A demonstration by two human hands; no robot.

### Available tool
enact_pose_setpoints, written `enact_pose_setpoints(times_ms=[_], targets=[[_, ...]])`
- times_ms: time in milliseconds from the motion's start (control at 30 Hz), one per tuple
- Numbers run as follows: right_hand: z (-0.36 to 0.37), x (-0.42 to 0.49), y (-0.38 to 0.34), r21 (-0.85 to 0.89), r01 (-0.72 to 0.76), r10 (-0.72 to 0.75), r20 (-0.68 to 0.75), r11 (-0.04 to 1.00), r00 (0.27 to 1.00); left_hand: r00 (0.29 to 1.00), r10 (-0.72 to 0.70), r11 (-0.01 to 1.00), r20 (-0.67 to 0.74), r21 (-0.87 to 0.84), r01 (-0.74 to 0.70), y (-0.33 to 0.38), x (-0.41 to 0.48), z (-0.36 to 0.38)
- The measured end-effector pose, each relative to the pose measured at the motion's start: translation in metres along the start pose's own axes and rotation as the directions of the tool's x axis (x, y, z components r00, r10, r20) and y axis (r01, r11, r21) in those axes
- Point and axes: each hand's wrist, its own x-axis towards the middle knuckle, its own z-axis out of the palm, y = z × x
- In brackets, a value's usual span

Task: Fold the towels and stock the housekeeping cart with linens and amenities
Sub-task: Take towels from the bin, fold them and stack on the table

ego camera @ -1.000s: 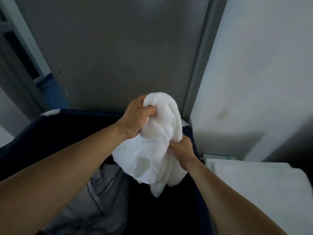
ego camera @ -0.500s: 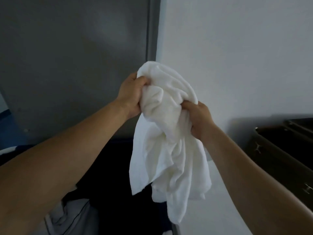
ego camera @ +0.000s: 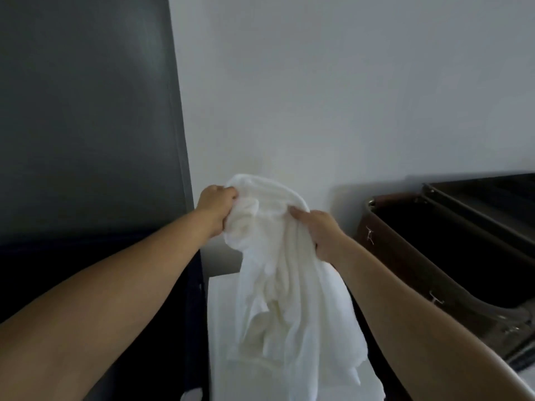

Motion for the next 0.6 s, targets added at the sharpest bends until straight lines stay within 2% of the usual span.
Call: enact_pose_setpoints(times_ms=[33,100,133,200,267,333,400,467,533,600], targets=[[-0.005,0.011,0.027,-0.154,-0.029,0.028,-0.009,0.988,1.0,0.998,0.045,0.986,-0.039,0.164,-0.038,-0.022,0.004,0.003],[-0.014,0.022,0.079,-0.444,-0.033,0.037,-0.001,0.895,0.999,0.997,0.065,0.889,-0.048,0.456,-0.036,-0.066,0.002,0.003],[-0.018,0.024,0.101,-0.56,-0.023,0.04,0.018,0.828,0.999,1.0,0.024,0.83,-0.009,0.558,-0.015,-0.088,0.0,0.003],[-0.026,0.019,0.136,-0.689,0.05,0.023,0.096,0.723,0.995,0.981,-0.099,0.736,0.166,0.676,-0.04,-0.127,-0.009,0.004],[-0.032,0.006,0.165,-0.735,0.184,0.008,0.249,0.652,0.968,0.917,-0.215,0.633,0.336,0.763,-0.131,-0.159,-0.023,0.007],[-0.036,-0.008,0.189,-0.776,0.341,0.025,0.417,0.53,0.909,0.855,-0.289,0.551,0.43,0.805,-0.218,-0.185,-0.035,0.013],[-0.037,-0.025,0.209,-0.782,0.513,0.004,0.55,0.354,0.835,0.814,-0.356,0.503,0.459,0.828,-0.247,-0.205,-0.044,0.016],[-0.035,-0.039,0.223,-0.72,0.65,-0.088,0.651,0.245,0.754,0.781,-0.411,0.445,0.47,0.851,-0.278,-0.217,-0.051,0.016],[-0.035,-0.044,0.233,-0.665,0.728,-0.115,0.72,0.168,0.684,0.781,-0.409,0.403,0.473,0.861,-0.31,-0.222,-0.053,0.015],[-0.032,-0.044,0.24,-0.68,0.733,-0.027,0.732,0.018,0.68,0.783,-0.396,0.391,0.48,0.859,-0.329,-0.221,-0.053,0.013]])
